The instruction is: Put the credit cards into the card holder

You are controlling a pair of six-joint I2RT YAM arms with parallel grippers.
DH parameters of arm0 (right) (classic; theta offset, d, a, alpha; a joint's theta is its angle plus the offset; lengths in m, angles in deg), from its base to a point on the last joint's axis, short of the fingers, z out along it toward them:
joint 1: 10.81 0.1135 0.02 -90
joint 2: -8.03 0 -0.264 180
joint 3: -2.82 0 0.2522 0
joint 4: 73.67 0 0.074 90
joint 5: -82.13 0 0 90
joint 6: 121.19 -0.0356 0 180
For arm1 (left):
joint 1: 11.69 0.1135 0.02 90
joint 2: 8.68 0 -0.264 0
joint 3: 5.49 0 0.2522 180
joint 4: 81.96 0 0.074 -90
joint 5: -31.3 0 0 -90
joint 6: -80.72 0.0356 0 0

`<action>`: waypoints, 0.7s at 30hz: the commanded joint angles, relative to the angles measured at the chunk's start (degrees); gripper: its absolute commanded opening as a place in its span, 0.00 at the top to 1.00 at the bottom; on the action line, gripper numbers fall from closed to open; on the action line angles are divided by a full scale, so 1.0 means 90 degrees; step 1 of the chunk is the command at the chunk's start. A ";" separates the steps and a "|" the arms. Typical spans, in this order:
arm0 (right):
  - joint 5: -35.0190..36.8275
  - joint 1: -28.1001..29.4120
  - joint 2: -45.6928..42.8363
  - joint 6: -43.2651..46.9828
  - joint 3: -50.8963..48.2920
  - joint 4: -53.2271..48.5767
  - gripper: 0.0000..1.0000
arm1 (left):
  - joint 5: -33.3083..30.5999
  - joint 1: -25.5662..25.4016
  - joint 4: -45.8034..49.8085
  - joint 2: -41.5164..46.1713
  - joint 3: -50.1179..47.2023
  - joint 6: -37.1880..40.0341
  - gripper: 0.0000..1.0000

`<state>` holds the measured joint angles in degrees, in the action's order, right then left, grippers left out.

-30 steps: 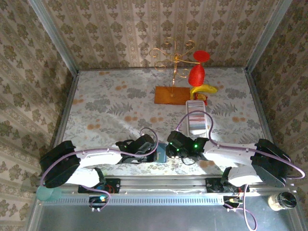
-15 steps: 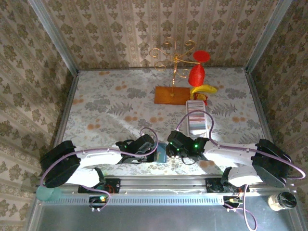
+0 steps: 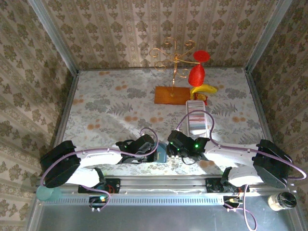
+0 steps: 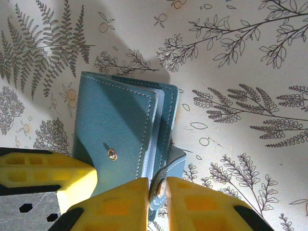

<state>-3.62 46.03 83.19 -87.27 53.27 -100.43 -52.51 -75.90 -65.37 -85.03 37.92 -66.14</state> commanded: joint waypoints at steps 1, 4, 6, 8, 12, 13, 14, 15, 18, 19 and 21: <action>0.0084 -0.0036 0.0053 -0.0035 0.0162 -0.0072 0.87 | -0.0052 -0.0073 0.0154 -0.0139 -0.0120 -0.0049 1.00; 0.0079 -0.0036 0.0050 -0.0039 0.0177 -0.0155 0.91 | -0.0063 -0.0078 0.0157 -0.0129 -0.0120 -0.0049 1.00; 0.0071 -0.0036 0.0048 -0.0037 0.0181 -0.0196 0.94 | -0.0073 -0.0071 0.0161 -0.0135 -0.0111 -0.0049 1.00; 0.0072 -0.0044 0.0058 -0.0055 0.0196 -0.0219 0.98 | -0.0072 -0.0073 0.0145 -0.0139 -0.0111 -0.0049 1.00; -0.0040 -0.0046 0.0147 -0.0080 0.0240 -0.0156 1.00 | -0.0073 -0.0073 0.0135 -0.0148 -0.0109 -0.0049 1.00; -0.0101 -0.0045 0.0163 -0.0108 0.0222 -0.0025 1.00 | -0.0073 -0.0073 0.0125 -0.0157 -0.0111 -0.0059 1.00; -0.0196 -0.0046 0.0165 -0.0151 0.0170 0.0204 1.00 | -0.0073 -0.0073 0.0125 -0.0158 -0.0111 -0.0068 1.00; -0.0290 -0.0046 0.0200 -0.0203 0.0139 0.0404 1.00 | -0.0068 -0.0076 0.0116 -0.0156 -0.0116 -0.0069 1.00; -0.0539 -0.0046 0.0355 -0.0327 0.0080 0.0974 1.00 | -0.0059 -0.0073 0.0036 -0.0164 -0.0169 -0.0113 1.00; -0.0592 -0.0046 0.0422 -0.0354 0.0084 0.1098 1.00 | -0.0045 -0.0074 -0.0007 -0.0168 -0.0195 -0.0118 1.00; -0.0655 -0.0046 0.0641 -0.0389 0.0129 0.1204 1.00 | -0.0027 -0.0063 -0.0065 -0.0180 -0.0227 -0.0146 1.00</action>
<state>-7.31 45.81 86.66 -88.99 53.64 -93.67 -52.48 -75.90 -66.33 -85.25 37.70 -66.33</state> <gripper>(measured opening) 0.044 0.050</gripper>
